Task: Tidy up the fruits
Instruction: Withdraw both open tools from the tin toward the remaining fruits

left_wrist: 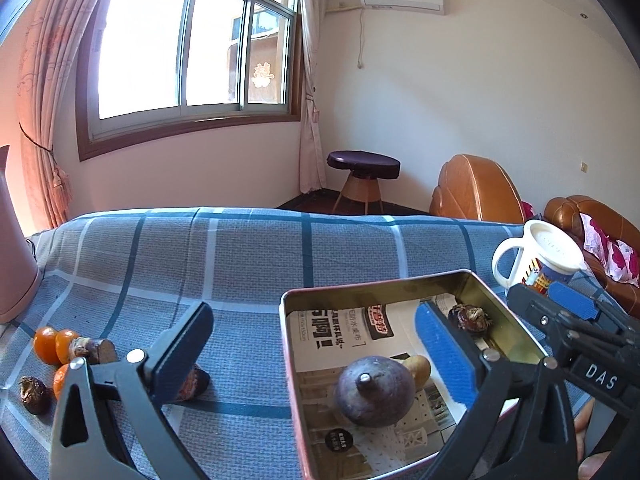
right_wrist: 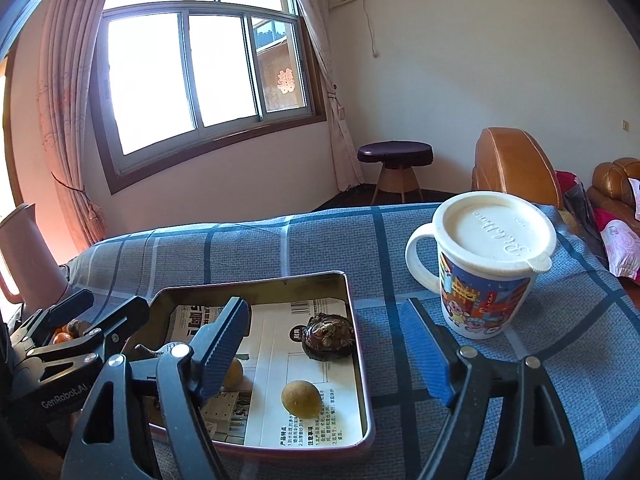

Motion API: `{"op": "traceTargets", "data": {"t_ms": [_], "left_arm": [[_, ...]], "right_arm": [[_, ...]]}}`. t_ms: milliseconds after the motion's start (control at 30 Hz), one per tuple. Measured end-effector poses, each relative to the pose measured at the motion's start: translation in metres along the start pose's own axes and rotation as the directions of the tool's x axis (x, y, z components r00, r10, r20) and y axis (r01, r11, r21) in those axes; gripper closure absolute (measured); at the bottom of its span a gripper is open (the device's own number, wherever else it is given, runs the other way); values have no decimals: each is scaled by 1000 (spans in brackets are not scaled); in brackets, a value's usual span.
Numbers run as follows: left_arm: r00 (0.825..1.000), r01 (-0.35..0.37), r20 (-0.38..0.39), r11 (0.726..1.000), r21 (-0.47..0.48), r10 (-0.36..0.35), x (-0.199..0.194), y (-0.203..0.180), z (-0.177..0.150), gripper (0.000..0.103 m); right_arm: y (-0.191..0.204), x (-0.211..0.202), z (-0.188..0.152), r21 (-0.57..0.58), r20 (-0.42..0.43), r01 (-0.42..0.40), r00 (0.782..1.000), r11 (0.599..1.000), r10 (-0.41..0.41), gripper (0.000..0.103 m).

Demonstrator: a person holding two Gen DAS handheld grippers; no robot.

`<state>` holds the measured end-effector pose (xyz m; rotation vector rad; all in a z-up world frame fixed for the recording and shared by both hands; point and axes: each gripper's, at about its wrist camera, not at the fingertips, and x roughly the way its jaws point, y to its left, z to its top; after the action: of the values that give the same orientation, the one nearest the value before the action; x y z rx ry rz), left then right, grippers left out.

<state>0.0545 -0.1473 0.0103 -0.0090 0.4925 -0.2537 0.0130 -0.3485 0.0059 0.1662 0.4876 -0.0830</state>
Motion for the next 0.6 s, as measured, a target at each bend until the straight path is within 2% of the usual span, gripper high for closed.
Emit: {"op": "traceTargets", "data": {"t_ms": [233, 600], "left_arm": [[1000, -10, 19, 1000, 0, 10, -8, 3, -4, 0], [997, -68, 46, 997, 31, 67, -12, 1, -12, 0]], "right_arm": [[0, -2, -1, -5, 11, 17, 1000, 1000, -17, 23], [6, -6, -6, -23, 47, 66, 997, 998, -65, 23]]}}
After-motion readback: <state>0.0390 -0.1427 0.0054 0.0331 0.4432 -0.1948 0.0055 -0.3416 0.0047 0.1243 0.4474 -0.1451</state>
